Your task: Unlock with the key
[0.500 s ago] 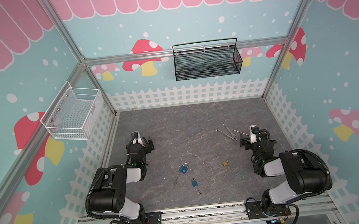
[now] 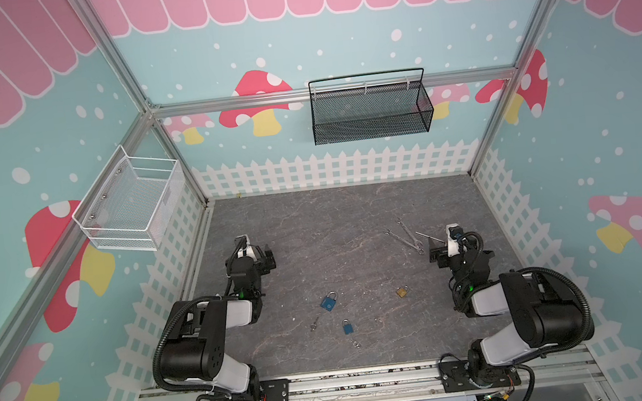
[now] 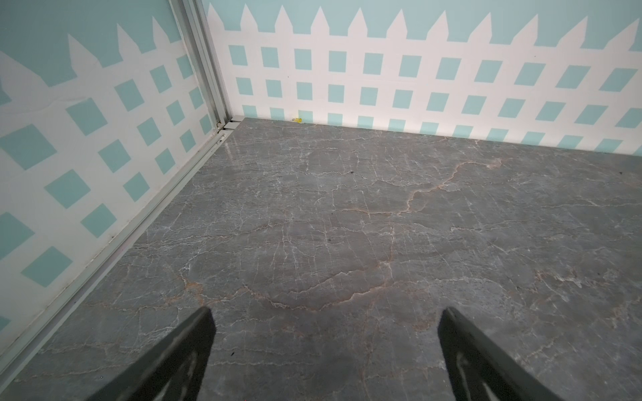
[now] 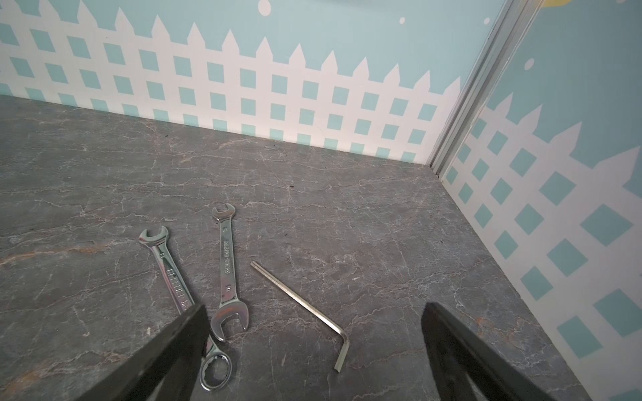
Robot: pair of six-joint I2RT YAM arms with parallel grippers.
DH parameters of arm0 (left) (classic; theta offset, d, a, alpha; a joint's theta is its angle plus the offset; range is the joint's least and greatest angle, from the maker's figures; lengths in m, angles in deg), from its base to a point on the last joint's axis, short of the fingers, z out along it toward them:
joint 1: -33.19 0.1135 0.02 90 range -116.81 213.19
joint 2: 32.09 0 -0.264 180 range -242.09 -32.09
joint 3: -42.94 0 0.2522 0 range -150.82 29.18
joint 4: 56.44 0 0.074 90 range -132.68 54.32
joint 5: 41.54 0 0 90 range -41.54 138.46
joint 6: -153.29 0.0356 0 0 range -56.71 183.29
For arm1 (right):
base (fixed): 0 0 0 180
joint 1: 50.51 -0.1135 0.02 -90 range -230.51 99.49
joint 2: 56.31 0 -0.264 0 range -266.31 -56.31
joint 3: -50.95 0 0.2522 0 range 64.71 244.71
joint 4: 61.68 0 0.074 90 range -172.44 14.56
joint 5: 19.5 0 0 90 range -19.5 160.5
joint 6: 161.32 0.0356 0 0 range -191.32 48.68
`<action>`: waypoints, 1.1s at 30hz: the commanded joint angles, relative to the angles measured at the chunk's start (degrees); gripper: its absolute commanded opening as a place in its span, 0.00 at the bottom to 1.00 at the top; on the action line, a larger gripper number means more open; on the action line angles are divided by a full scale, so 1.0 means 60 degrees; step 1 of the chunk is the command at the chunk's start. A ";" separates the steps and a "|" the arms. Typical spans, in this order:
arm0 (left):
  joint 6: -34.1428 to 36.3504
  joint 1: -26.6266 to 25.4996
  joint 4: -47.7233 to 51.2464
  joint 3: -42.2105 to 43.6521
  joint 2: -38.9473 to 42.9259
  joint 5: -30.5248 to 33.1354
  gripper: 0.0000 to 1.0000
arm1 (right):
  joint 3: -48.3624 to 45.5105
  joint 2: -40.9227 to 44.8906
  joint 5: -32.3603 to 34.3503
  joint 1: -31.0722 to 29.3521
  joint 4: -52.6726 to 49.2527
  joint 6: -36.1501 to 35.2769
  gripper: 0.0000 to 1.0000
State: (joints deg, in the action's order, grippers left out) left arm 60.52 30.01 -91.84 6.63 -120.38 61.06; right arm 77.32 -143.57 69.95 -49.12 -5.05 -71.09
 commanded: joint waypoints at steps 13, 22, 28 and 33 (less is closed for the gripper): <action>0.0124 0.0003 -0.0232 0.0008 0.0037 -0.0022 1.00 | -0.0016 0.0046 -0.0059 -0.0038 0.0395 -0.0199 0.98; 0.0124 -0.0001 -0.0233 -0.0009 0.0032 -0.0044 1.00 | -0.0016 0.0042 -0.0054 -0.0035 0.0390 -0.0184 0.98; 0.0072 -0.0012 -0.0359 0.0117 0.0156 0.0122 1.00 | -0.0075 0.0198 -0.0166 -0.0027 0.0456 -0.0193 0.98; 0.0122 -0.0026 0.0532 0.0110 0.1159 0.0058 1.00 | 0.0187 0.1494 0.0194 -0.0034 -0.1231 0.0092 0.98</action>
State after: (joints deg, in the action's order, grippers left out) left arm 60.52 30.01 -90.36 6.83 -117.29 61.30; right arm 77.34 -138.70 69.77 -49.12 -8.24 -70.98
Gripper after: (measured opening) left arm 0.999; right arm 0.984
